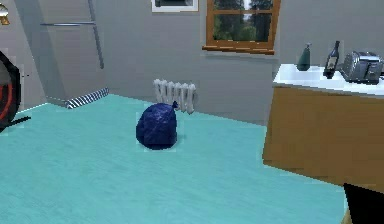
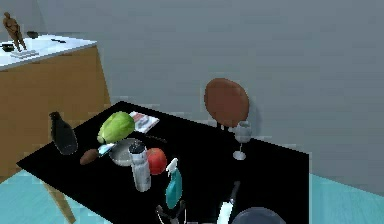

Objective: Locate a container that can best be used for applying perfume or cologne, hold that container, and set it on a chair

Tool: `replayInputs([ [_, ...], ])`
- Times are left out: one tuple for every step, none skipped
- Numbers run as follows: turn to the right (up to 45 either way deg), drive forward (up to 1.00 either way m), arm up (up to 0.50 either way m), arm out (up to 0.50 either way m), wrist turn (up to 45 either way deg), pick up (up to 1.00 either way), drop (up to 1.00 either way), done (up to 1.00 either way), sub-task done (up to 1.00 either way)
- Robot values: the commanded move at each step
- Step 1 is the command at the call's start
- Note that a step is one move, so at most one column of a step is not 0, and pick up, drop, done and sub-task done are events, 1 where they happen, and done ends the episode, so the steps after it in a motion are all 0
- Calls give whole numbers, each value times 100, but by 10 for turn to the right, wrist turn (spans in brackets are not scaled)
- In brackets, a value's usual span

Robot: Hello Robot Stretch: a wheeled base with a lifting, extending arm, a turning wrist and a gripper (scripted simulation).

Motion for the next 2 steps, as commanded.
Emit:
replayInputs([
  [0, 0, 0, 0, 0, 100, 0, 0, 0],
  [0, 0, 10, 0, 0, 0, 0, 0, 0],
])
